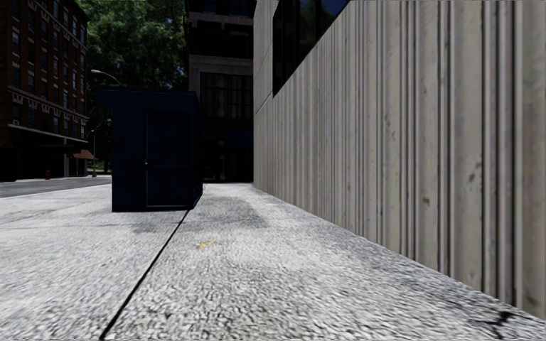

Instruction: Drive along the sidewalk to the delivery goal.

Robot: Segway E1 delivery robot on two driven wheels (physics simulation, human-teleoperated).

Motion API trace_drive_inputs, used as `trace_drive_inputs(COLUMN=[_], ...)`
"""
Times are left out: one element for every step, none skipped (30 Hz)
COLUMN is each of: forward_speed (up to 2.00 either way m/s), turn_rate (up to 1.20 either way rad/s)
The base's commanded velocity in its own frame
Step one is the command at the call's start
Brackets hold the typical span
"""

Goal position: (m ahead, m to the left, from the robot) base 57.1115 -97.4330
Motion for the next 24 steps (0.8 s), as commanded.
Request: trace_drive_inputs(forward_speed=[2.00,2.00,2.00,2.00,2.00,2.00,2.00,2.00,2.00,2.00,2.00,2.00,2.00,2.00,2.00,2.00,2.00,2.00,2.00,2.00,2.00,2.00,2.00,2.00], turn_rate=[0.28,0.28,0.28,0.28,0.28,0.28,0.28,0.28,0.28,0.28,0.25,0.16,0.00,0.00,0.00,0.00,0.00,0.00,0.00,0.00,0.00,0.00,0.12,0.19])
